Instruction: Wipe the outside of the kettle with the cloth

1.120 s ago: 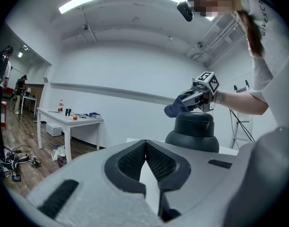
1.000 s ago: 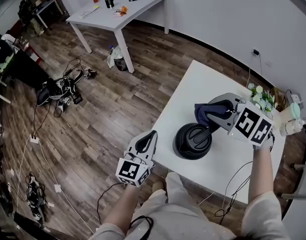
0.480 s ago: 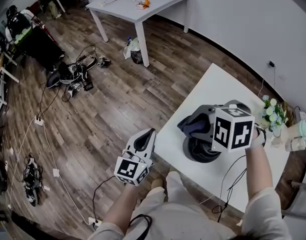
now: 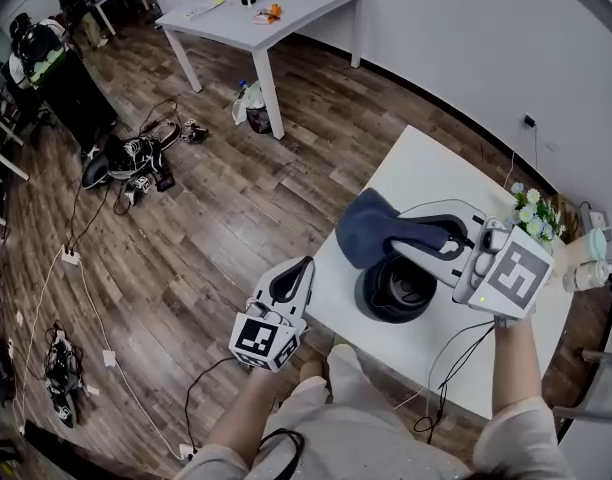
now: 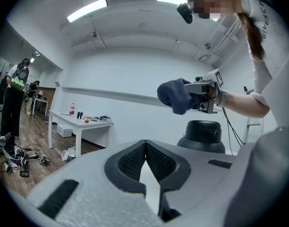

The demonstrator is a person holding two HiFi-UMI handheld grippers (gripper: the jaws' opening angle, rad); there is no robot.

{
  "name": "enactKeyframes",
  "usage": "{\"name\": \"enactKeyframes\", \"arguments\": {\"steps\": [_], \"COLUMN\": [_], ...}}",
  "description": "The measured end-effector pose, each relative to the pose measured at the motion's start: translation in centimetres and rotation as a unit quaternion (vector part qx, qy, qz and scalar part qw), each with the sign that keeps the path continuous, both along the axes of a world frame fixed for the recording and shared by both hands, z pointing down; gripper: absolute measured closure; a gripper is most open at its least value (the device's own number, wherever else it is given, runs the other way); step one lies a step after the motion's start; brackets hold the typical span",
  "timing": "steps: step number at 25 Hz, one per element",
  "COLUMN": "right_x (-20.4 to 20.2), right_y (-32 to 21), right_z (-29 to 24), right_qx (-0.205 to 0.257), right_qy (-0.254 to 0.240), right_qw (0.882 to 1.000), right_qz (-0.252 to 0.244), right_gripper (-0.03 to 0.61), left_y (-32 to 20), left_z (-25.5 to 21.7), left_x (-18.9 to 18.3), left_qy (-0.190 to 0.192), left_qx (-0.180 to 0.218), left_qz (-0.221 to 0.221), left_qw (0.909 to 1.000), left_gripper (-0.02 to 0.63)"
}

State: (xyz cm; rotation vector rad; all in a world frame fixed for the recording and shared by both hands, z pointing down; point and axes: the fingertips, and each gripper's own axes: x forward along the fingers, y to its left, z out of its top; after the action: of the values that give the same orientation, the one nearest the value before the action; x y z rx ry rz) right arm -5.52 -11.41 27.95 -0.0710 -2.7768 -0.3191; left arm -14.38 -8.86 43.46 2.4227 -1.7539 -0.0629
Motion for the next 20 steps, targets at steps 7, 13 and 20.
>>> {"name": "enactKeyframes", "arguments": {"steps": [7, 13, 20], "right_x": [5.7, 7.7, 9.6], "right_y": [1.4, 3.6, 6.5], "right_z": [5.1, 5.6, 6.5], "right_qx": [-0.090, -0.103, -0.096], "right_qy": [0.020, 0.027, 0.052], "right_qw": [0.987, 0.980, 0.975], "right_qz": [0.136, 0.169, 0.193], "right_gripper": [0.511, 0.511, 0.511], "left_y": [-0.2, -0.3, 0.8], "left_z": [0.3, 0.0, 0.2], "left_x": [2.1, 4.4, 7.1], "left_qy": [0.006, 0.009, 0.010], "left_qx": [-0.002, 0.003, 0.004], "left_qz": [0.032, 0.065, 0.109], "left_qw": [0.9994, 0.9979, 0.9940], "left_gripper": [0.606, 0.606, 0.606]}}
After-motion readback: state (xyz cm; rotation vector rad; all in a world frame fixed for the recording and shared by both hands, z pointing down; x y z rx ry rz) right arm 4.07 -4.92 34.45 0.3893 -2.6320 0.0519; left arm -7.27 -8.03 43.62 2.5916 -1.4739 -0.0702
